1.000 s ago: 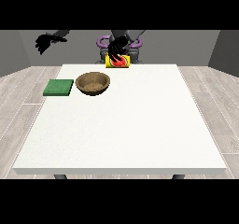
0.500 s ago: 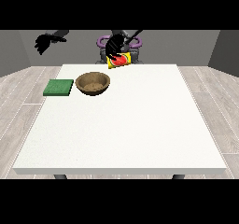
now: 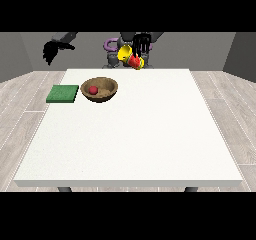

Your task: Pick the cup and pour the ball into the bowl, then pick the bowl and place it on the pad

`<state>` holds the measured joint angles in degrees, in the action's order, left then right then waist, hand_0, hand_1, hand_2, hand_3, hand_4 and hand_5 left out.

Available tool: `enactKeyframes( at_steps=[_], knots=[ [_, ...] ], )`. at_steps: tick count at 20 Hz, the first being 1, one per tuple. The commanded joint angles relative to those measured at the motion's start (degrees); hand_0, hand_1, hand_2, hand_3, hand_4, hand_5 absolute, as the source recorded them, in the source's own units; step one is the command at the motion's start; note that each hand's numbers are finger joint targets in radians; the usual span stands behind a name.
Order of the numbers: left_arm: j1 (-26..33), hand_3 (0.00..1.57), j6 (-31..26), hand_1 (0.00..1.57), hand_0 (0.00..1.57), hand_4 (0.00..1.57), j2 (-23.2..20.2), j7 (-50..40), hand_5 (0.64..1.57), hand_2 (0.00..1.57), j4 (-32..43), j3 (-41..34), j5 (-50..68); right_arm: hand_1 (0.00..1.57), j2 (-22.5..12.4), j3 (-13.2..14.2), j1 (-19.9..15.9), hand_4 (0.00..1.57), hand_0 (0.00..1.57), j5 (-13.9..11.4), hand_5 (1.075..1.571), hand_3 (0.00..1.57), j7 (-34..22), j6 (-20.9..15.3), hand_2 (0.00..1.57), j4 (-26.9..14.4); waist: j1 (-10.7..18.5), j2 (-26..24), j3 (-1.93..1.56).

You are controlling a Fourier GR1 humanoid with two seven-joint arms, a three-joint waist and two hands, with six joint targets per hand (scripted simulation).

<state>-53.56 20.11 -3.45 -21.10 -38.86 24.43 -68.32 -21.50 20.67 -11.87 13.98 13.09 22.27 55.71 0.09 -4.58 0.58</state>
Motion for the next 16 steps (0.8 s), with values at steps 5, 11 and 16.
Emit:
enactKeyframes(
  at_steps=[5, 11, 16],
  knots=[
    [14.08, 0.0, 11.57, 0.0, 0.0, 0.0, 3.38, 8.87, 1.541, 0.0, -13.99, -16.96, 34.26, 0.0, 2.87, -1.06, -2.91, 0.33, 0.0, -0.05, 1.568, 0.0, 0.98, -2.0, 0.0, 2.42, -0.42, 8.87, 0.83],
    [23.74, 0.0, 3.26, 0.0, 0.0, 0.0, 3.43, 25.97, 1.564, 0.0, -24.82, -16.16, 57.22, 0.0, 8.01, -2.63, -5.69, 0.2, 0.0, -2.6, 1.571, 0.0, -0.88, -11.13, 0.0, 4.32, 3.59, 9.34, -0.05],
    [25.93, 0.0, -8.37, 0.0, 0.0, 0.0, 0.42, 34.98, 1.564, 0.0, -27.08, -18.76, 61.98, 0.0, 11.36, -2.04, -6.99, 0.32, 0.0, -3.25, 1.57, 0.0, 3.04, -15.63, 0.0, 1.46, 8.2, 13.33, -0.54]
  ],
)
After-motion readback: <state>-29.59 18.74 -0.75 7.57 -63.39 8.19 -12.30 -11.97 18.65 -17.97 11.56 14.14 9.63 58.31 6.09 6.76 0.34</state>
